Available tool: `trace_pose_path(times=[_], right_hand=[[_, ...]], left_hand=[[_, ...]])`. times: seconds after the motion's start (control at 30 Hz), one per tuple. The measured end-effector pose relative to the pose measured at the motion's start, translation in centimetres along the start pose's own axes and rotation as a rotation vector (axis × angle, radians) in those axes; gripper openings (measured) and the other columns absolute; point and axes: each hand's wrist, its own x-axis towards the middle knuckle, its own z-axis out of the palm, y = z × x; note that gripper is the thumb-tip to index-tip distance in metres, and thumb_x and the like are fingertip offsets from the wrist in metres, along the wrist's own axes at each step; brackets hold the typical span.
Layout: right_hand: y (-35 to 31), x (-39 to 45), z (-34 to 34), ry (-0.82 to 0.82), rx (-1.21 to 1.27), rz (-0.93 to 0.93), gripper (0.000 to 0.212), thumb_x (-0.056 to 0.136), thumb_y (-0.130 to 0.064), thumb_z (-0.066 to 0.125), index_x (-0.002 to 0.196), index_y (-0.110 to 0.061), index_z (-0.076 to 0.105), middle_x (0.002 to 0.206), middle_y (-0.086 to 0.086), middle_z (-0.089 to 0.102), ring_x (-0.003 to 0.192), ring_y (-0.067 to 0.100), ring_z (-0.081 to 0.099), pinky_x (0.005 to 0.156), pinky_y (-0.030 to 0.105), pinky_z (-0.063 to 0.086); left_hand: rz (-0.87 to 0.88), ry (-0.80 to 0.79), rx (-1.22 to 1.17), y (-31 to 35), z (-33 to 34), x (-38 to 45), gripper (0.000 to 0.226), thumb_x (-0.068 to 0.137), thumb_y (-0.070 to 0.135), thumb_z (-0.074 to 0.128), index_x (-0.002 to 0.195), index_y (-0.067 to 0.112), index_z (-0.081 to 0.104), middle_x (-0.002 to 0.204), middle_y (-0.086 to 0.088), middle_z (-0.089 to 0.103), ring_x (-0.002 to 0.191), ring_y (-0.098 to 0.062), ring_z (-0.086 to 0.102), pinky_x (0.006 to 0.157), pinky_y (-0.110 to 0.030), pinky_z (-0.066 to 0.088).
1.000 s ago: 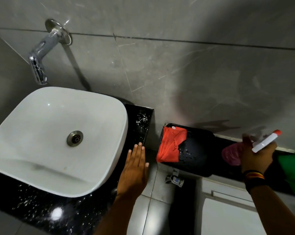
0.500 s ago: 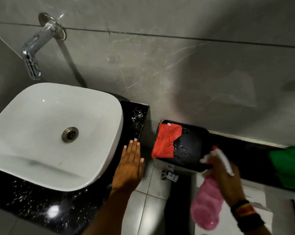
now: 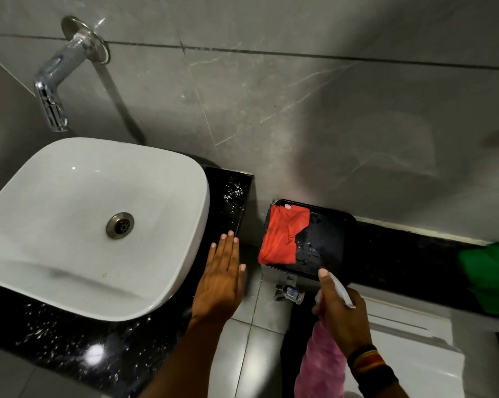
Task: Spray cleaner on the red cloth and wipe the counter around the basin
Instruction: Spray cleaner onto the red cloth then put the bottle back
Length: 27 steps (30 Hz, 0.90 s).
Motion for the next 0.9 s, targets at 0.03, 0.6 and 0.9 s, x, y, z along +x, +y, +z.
trace_pose_path(times=[0.03,0.6,0.9], right_hand=[[0.0,-0.1,0.1,0.001,0.012,-0.004,0.063,0.086,-0.07,0.061,0.06,-0.013,0.07,0.06,0.01,0.073,0.059,0.022,0.071,0.066,0.039,0.058],[0.4,-3.1,0.3,0.043,0.161,0.004,0.042,0.09,-0.052,0.068,0.091,-0.012,0.078,0.075,0.015,0.075,0.07,0.035,0.073,0.064,0.039,0.059],[-0.6,-3.0,0.0,-0.05,0.133,-0.012,0.067,0.084,-0.067,0.065,0.061,-0.005,0.064,0.062,0.026,0.065,0.055,0.033,0.065,0.056,0.039,0.056]], left_hand=[[-0.001,-0.002,-0.003,0.0,0.0,0.0,0.062,0.108,0.035,0.021,0.159,0.0,0.019,0.17,-0.015,0.013,0.159,-0.026,0.007,0.127,-0.05,0.019],[-0.015,-0.005,0.014,0.2,-0.1,0.0,0.061,0.108,0.034,0.02,0.16,0.001,0.018,0.171,-0.014,0.011,0.159,-0.025,0.005,0.127,-0.049,0.019],[-0.008,0.0,0.005,0.2,-0.1,0.0,0.061,0.107,0.033,0.022,0.159,0.0,0.019,0.17,-0.015,0.013,0.159,-0.027,0.007,0.127,-0.05,0.019]])
